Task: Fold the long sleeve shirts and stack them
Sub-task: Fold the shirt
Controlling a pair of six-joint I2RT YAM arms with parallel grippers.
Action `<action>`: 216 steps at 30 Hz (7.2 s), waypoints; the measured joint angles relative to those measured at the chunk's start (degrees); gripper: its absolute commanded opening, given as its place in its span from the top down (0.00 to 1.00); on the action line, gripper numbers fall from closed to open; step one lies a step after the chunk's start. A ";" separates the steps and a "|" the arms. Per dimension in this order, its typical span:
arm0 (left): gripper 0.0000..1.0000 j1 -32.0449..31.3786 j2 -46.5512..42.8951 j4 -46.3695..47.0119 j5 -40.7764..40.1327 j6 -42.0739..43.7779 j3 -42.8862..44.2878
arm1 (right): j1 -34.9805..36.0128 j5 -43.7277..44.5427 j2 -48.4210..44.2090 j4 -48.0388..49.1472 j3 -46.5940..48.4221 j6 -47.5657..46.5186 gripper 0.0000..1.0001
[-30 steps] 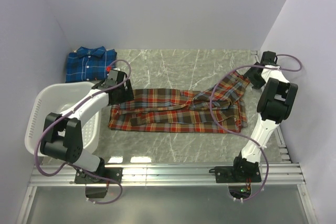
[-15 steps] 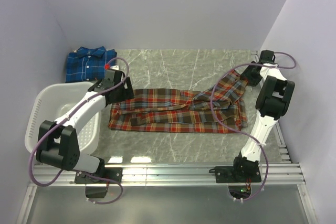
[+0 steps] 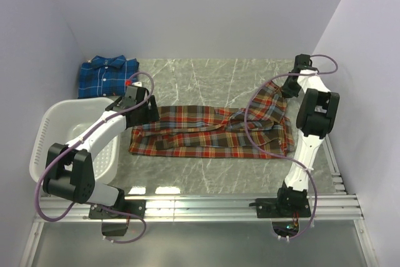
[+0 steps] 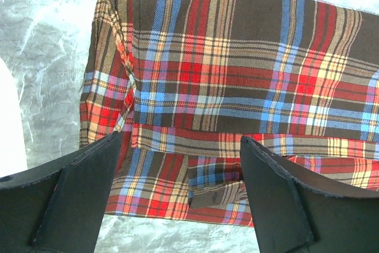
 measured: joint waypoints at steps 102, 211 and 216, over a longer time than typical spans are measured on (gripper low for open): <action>1.00 -44.76 7.67 -17.73 49.62 32.44 37.97 | 37.53 11.45 -86.77 7.34 -49.42 -6.01 0.38; 0.89 -6.43 9.05 -4.59 15.76 -25.03 17.25 | 30.53 -7.65 -67.21 13.33 -62.90 1.97 0.40; 0.85 -6.36 13.11 -6.99 11.54 -23.08 17.14 | 33.77 -7.98 -64.39 13.33 -62.90 1.20 0.40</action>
